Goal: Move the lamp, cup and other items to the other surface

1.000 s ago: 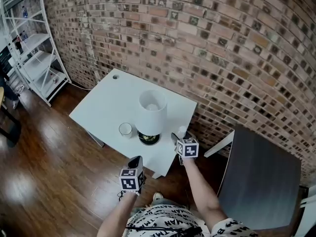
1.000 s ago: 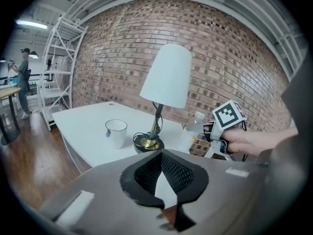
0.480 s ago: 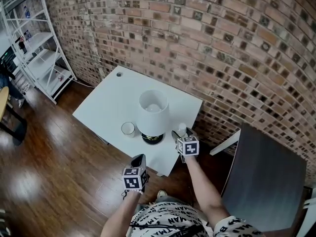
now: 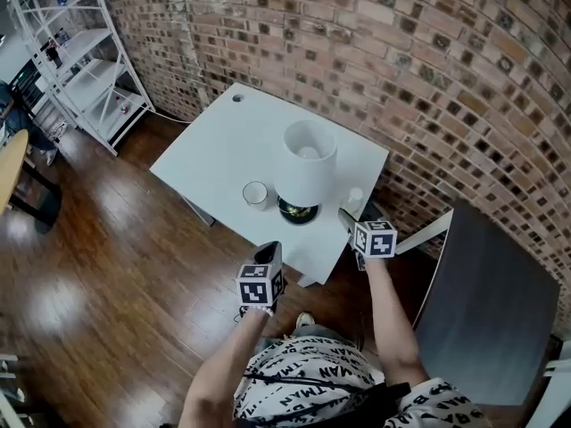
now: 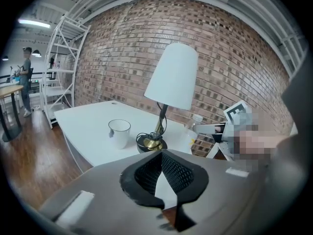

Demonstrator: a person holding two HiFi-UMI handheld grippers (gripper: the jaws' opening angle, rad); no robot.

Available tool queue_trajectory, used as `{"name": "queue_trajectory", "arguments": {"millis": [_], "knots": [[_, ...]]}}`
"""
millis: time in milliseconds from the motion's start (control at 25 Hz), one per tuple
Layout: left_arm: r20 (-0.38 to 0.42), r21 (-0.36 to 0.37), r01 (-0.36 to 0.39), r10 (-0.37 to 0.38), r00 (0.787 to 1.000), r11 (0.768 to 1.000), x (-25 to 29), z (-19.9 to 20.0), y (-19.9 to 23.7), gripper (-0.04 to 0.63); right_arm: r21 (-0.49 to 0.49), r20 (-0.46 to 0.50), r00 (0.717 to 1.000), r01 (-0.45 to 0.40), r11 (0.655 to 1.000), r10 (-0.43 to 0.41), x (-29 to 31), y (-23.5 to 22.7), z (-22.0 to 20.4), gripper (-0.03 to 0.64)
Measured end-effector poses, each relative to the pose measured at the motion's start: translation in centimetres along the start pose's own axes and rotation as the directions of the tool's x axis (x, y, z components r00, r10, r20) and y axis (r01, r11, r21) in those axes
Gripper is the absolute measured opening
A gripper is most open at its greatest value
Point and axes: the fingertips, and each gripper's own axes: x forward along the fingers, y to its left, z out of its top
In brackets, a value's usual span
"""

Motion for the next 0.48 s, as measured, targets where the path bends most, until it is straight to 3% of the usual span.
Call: {"name": "queue_trajectory", "arguments": {"millis": [120,320,480], "knots": [[0.009,-0.015,0.020,-0.020,1.000,1.000,-1.1,-0.2,0.6,0.003,0.067,0.042,0.999,-0.030,0.997,0.027,-4.0,1.9,-1.2,0.397],[0.039,0.006,0.053,-0.053,0.998,0.999,-4.1,0.5,1.8,0.003,0.137,0.122,0.992,-0.001,0.991,-0.016,-9.3,5.3,-1.8,0.008],[0.057,0.068,0.109,-0.113,0.992,0.992,-6.1,1.4,1.7,0.003,0.235,0.133,0.991,-0.031,0.971,0.000,-11.5,8.9,-2.7,0.002]]}}
